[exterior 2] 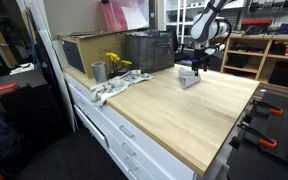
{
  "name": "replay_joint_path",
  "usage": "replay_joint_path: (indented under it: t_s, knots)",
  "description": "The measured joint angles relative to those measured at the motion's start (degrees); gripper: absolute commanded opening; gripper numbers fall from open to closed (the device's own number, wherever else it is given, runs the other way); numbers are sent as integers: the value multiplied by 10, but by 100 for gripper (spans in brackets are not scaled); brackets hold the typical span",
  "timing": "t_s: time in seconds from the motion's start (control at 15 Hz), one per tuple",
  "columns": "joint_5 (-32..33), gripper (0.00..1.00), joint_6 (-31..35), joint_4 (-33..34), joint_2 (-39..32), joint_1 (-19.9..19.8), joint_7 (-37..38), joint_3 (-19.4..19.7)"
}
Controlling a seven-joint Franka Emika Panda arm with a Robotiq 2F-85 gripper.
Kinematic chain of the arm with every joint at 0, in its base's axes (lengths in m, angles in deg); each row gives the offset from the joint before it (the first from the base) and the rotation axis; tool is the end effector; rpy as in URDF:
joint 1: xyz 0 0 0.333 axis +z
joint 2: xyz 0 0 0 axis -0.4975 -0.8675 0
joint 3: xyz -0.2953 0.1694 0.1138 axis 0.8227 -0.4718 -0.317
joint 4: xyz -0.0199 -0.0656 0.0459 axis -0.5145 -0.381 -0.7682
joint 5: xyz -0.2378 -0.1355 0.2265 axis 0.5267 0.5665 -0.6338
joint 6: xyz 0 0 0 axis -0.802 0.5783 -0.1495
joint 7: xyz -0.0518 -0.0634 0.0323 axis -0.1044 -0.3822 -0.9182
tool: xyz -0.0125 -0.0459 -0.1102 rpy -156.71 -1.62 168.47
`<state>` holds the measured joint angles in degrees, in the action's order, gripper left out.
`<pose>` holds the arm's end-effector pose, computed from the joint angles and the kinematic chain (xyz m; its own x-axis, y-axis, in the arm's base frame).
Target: Fold the grey towel three times
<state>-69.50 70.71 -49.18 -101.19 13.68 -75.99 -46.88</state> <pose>0.5370 -0.2285 0.2330 0.9846 -0.1449 -0.0975 -0.1387 -0.9880 0.0674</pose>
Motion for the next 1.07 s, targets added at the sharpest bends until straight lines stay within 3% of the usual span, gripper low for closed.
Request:
replay_joint_path:
  t_s: [0.4,1.07]
  knots:
    - [85,100,17,44,-34,16,-58,-2]
    - [56,100,27,150,-158,0,-78,-27]
